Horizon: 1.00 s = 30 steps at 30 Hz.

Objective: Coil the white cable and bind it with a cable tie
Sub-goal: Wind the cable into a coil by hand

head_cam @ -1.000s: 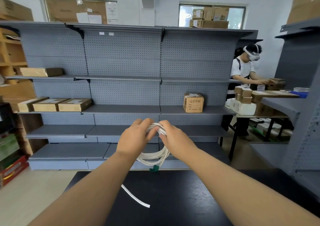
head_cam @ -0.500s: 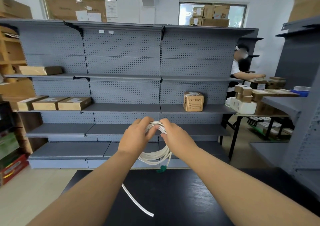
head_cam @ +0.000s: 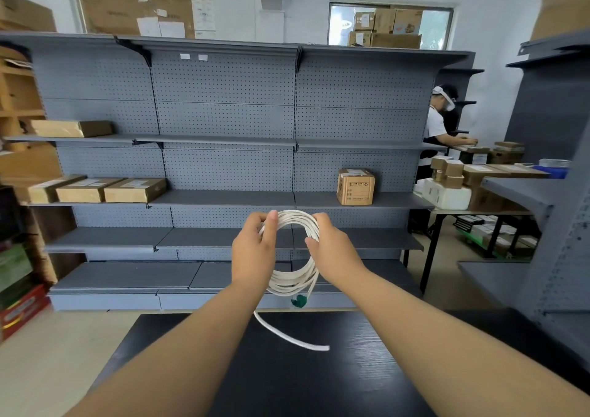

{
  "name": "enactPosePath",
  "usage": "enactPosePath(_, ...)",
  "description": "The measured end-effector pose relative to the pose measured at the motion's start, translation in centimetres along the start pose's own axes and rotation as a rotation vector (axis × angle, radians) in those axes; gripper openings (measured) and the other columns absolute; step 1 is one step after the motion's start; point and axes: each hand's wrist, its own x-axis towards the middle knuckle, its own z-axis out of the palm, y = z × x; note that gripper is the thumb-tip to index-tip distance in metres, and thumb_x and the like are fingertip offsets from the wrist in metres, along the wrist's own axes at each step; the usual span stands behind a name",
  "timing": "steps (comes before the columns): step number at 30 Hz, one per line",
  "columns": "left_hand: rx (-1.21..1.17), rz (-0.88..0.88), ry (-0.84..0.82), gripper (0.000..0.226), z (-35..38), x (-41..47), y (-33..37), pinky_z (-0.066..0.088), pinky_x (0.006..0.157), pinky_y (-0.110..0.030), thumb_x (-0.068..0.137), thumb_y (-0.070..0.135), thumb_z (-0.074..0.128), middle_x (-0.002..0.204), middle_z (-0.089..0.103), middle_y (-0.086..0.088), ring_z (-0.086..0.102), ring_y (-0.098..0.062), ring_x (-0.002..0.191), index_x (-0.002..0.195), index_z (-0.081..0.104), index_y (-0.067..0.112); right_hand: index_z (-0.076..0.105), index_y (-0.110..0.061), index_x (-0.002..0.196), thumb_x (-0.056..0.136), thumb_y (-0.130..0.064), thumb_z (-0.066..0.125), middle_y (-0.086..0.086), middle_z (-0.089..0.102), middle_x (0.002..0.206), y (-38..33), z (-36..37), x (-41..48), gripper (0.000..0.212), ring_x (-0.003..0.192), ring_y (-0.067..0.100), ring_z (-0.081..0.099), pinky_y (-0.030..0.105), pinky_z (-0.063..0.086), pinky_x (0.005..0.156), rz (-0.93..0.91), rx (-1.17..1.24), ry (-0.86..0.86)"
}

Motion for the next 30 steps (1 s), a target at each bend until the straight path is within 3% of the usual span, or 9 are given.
enactPosePath(3, 0.04, 0.038, -0.021, 0.029, 0.0, 0.2, 0.3, 0.036, 0.054, -0.01, 0.096, 0.041, 0.041, 0.074, 0.058, -0.002, 0.046, -0.01, 0.062, 0.088, 0.056, 0.017, 0.036, -0.015, 0.127, 0.096, -0.016, 0.047, 0.01, 0.061, 0.107, -0.1, -0.1, 0.1, 0.033, 0.088, 0.025, 0.054, 0.03, 0.04, 0.07, 0.014, -0.029, -0.006)
enactPosePath(9, 0.031, 0.042, -0.091, 0.029, -0.2, 0.7, 0.3, 0.038, 0.058, -0.027, 0.095, 0.043, 0.04, 0.071, 0.054, -0.001, 0.046, -0.015, 0.062, 0.086, 0.055, 0.02, 0.037, -0.013, 0.121, 0.098, -0.016, 0.044, 0.007, 0.055, 0.092, -0.2, -0.2, 0.3, 0.024, 0.078, 0.023, 0.053, 0.029, 0.039, 0.06, 0.071, -0.035, -0.04)
enactPosePath(12, -0.062, -0.011, -0.14, 0.025, -0.5, 0.6, 0.1, 0.039, 0.057, -0.028, 0.095, 0.042, 0.04, 0.07, 0.054, -0.001, 0.05, -0.016, 0.056, 0.081, 0.052, 0.025, 0.038, -0.012, 0.119, 0.098, -0.014, 0.043, 0.007, 0.052, 0.09, 0.0, -0.3, 0.5, 0.022, 0.077, 0.024, 0.052, 0.029, 0.037, 0.06, 0.116, -0.021, -0.026)
enactPosePath(17, -0.249, -0.084, -0.179, 0.02, -0.7, -0.1, -0.4, 0.045, 0.063, -0.029, 0.097, 0.037, 0.04, 0.077, 0.056, -0.003, 0.055, -0.017, 0.063, 0.088, 0.052, 0.024, 0.039, -0.009, 0.113, 0.097, -0.011, 0.043, 0.009, 0.051, 0.089, 0.3, -0.4, 0.9, 0.016, 0.077, 0.025, 0.051, 0.03, 0.038, 0.059, 0.193, 0.024, 0.007)
enactPosePath(20, -0.357, -0.107, -0.204, 0.02, -0.8, -0.7, -0.7, 0.047, 0.066, -0.026, 0.098, 0.031, 0.039, 0.081, 0.056, -0.004, 0.057, -0.015, 0.068, 0.104, 0.051, 0.017, 0.039, -0.008, 0.108, 0.097, -0.009, 0.041, 0.01, 0.051, 0.091, 0.6, -0.4, 1.3, 0.012, 0.079, 0.026, 0.052, 0.034, 0.042, 0.064, 0.274, 0.065, 0.018)
enactPosePath(23, -0.401, -0.087, -0.267, 0.044, -0.6, -1.1, -1.2, 0.046, 0.082, -0.031, 0.086, 0.042, 0.051, 0.092, 0.055, -0.004, 0.058, -0.015, 0.082, 0.122, 0.042, 0.019, 0.04, -0.007, 0.113, 0.095, -0.005, 0.039, 0.011, 0.051, 0.092, 0.9, -0.3, 1.8, 0.018, 0.08, 0.029, 0.055, 0.038, 0.052, 0.068, 0.364, 0.122, 0.036)
enactPosePath(26, -0.385, -0.062, -0.291, 0.073, -0.1, -1.9, -1.4, 0.039, 0.092, -0.028, 0.068, 0.047, 0.058, 0.109, 0.049, -0.003, 0.051, -0.015, 0.1, 0.132, 0.03, 0.024, 0.041, -0.008, 0.114, 0.094, -0.002, 0.038, 0.014, 0.054, 0.098, 1.1, -0.3, 2.1, 0.021, 0.085, 0.032, 0.06, 0.043, 0.057, 0.074, 0.431, 0.183, 0.048)
enactPosePath(30, -0.34, -0.046, -0.264, 0.088, 0.8, -2.7, -1.1, 0.033, 0.103, -0.027, 0.062, 0.043, 0.068, 0.13, 0.038, 0.009, 0.042, -0.012, 0.119, 0.136, 0.022, 0.027, 0.042, -0.011, 0.114, 0.093, -0.003, 0.041, 0.014, 0.056, 0.103, 0.9, -0.1, 2.3, 0.022, 0.088, 0.034, 0.063, 0.048, 0.059, 0.072, 0.459, 0.249, 0.06)
